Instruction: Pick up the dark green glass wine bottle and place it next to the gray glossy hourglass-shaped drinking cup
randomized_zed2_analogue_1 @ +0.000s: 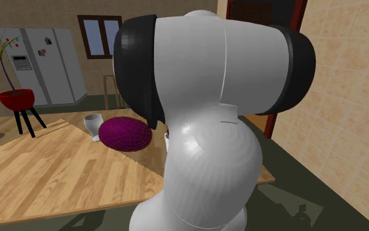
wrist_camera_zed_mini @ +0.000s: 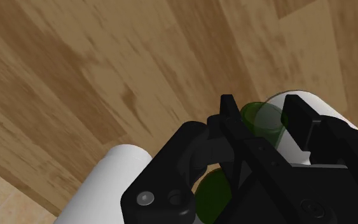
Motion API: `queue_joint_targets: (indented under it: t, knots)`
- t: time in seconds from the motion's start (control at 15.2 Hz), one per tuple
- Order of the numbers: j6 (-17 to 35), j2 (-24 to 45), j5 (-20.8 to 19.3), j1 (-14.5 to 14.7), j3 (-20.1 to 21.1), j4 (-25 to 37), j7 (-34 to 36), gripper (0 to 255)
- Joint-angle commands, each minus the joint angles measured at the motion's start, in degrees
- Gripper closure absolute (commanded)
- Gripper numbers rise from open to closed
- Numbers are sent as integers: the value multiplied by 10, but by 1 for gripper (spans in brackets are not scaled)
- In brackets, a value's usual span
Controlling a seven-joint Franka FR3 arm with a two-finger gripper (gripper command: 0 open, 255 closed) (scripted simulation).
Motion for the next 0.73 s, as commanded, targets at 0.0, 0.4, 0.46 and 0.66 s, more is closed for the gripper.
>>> queue_joint_targets:
  t: [0.0, 0.4, 0.46, 0.66]
  knots:
    - [-19, -10, 0, 0, 2, 9, 1, 255]
    - [-72, -35, 1, 0, 5, 37, 1, 255]
    - [-81, -39, 1, 0, 5, 42, 1, 255]
    - [-107, -48, 2, 1, 7, 58, 1, 255]
